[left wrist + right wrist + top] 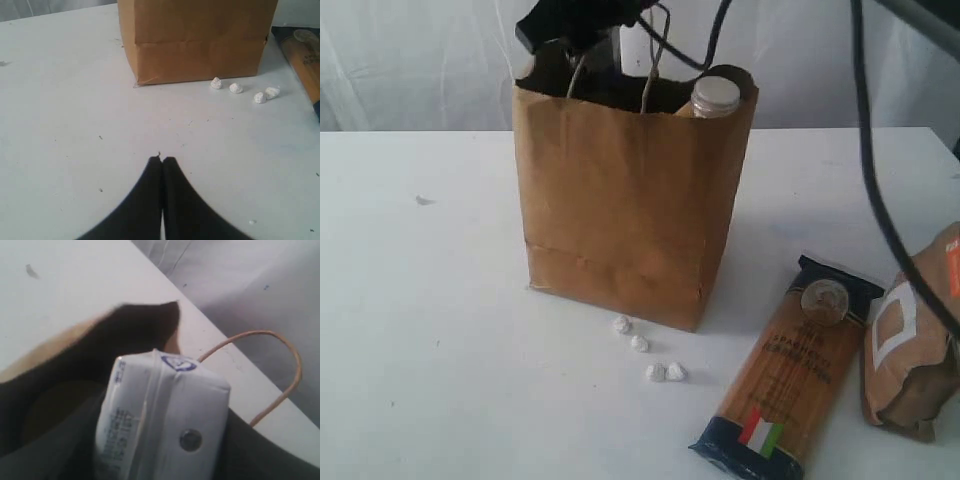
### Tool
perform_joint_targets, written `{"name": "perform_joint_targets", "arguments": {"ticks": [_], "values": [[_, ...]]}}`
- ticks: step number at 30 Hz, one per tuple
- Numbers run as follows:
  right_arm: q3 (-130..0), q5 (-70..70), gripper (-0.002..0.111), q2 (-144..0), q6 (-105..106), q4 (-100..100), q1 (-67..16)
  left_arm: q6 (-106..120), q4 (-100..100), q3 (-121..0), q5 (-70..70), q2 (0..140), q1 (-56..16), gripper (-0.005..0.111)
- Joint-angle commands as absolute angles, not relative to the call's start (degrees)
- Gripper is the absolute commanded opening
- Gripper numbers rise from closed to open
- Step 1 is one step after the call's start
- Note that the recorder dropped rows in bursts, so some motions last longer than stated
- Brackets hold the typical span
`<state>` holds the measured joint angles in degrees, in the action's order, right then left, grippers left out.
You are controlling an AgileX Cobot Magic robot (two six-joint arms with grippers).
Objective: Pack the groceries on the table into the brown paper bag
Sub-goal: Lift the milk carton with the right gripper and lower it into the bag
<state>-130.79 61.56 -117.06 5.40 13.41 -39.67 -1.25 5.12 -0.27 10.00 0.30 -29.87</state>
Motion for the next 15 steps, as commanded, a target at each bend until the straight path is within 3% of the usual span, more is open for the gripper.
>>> {"name": "perform_joint_targets", "arguments": {"ticks": [1, 9, 15], "values": [[-132.0, 62.8, 0.0, -112.5, 3.8, 17.7, -39.6, -1.2, 5.4, 0.0, 10.0, 0.0, -29.8, 0.0], [-132.0, 61.7, 0.0, -107.5, 2.8, 16.8, -42.3, -1.2, 5.4, 0.0, 10.0, 0.0, -29.8, 0.0], [-132.0, 57.1, 0.0, -112.5, 5.2, 14.0, -44.0, -1.2, 5.4, 0.0, 10.0, 0.0, -29.8, 0.0]]}}
